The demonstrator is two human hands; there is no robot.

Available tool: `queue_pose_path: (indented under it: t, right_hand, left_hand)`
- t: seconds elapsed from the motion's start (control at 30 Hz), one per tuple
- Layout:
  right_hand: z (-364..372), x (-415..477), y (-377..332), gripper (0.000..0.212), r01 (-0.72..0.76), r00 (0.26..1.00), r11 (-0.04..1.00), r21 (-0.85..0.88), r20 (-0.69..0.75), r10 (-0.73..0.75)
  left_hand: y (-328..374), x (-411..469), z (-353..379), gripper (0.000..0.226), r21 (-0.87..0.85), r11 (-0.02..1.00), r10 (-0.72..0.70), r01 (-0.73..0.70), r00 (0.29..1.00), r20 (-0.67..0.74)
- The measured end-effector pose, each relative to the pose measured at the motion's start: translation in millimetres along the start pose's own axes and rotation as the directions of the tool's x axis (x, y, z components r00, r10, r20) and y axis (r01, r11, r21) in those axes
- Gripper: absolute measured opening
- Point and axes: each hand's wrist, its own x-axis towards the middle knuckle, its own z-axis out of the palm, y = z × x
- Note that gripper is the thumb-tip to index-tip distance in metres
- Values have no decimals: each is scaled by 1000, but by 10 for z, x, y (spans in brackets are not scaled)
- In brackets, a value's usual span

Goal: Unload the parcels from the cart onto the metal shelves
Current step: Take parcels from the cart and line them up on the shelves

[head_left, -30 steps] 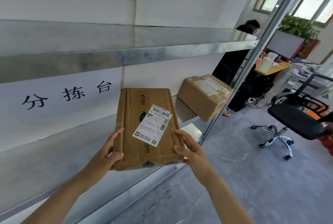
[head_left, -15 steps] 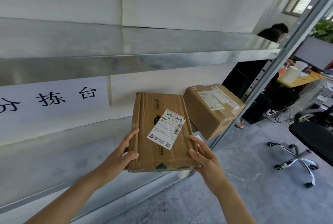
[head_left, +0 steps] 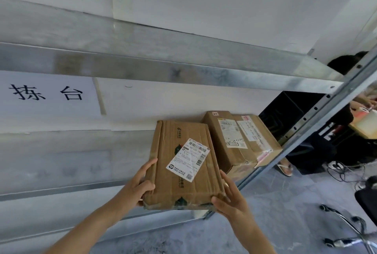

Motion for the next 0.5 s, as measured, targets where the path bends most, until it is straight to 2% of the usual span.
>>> queue_pose_path:
  t: [0.13,0.27,0.37,0.43,0.5]
  right_hand:
    - [-70,94,150,83,39,999,995,-96,-18,-41]
    - [-126,165,357,100,22,987,986,-164,-155,-48]
    - [-211,212,475,103,12,970,977,-214,-235,-63]
    - [-242,235,492,91,-4,966,973,-231,-253,-56]
    - [-233,245,473,49,-30,966,964,-265,-255,-40]
  left_hand:
    - [-99,39,117,56,-43,999,-36,32,995,-89]
    - [-118,91,264,59,7,999,-52,53,989,-137]
    - [-124,121,432,61,45,997,-54,60,991,-126]
    - [-117,144,499,62,73,996,-42,52,991,-127]
    - [-101,166,535,62,108,993,-30,46,990,-141]
